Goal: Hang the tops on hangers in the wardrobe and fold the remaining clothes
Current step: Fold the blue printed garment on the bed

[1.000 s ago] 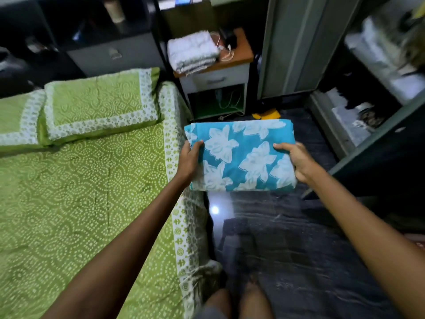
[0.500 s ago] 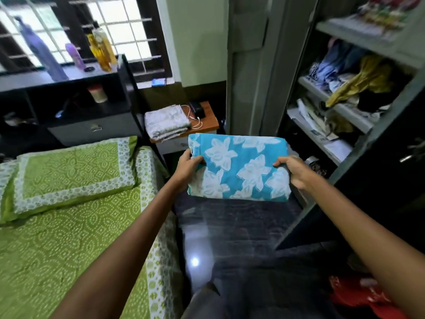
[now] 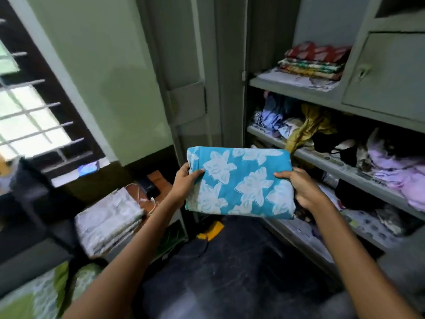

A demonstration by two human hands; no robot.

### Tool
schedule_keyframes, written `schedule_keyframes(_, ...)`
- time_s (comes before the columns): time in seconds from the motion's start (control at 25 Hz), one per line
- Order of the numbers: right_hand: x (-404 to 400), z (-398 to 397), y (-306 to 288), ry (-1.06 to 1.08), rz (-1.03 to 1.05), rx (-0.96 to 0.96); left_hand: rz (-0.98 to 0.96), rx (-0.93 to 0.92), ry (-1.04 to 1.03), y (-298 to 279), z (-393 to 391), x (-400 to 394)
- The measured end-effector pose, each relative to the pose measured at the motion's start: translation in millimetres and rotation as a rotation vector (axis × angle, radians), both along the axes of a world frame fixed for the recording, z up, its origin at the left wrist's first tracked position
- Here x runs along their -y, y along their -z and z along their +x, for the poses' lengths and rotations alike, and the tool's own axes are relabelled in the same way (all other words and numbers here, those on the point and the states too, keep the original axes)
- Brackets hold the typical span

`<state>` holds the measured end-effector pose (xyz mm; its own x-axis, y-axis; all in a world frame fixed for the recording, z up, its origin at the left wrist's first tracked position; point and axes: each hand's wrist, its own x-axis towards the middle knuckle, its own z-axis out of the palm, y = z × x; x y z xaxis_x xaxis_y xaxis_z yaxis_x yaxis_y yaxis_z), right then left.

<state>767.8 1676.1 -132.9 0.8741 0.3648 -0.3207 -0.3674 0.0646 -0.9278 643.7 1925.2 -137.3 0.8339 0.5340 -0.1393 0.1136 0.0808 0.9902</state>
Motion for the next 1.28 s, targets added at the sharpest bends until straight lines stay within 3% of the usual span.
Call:
schedule_keyframes(0.28,-13,145,-21,0.203,0.057,0.014,-0.025,0.074,0.240,-22,195,-32)
schedule_keyframes(0.48,-20,244,-48,0.205,0.188,-0.064,-0.126,0.058,0.274,-45,326,-46)
schedule_keyframes(0.64,-24,326,-79,0.234,0.292,0.040,-0.207,0.074,0.260,-80,441,-58)
schedule_keyframes(0.88,-33,440,-107,0.363,0.149,0.316,0.015,0.204,0.370,-132,595,-53)
schedule_keyframes(1.28,-16,617,-172,0.836,-0.069,0.400,0.251,0.238,0.527,-191,850,-6)
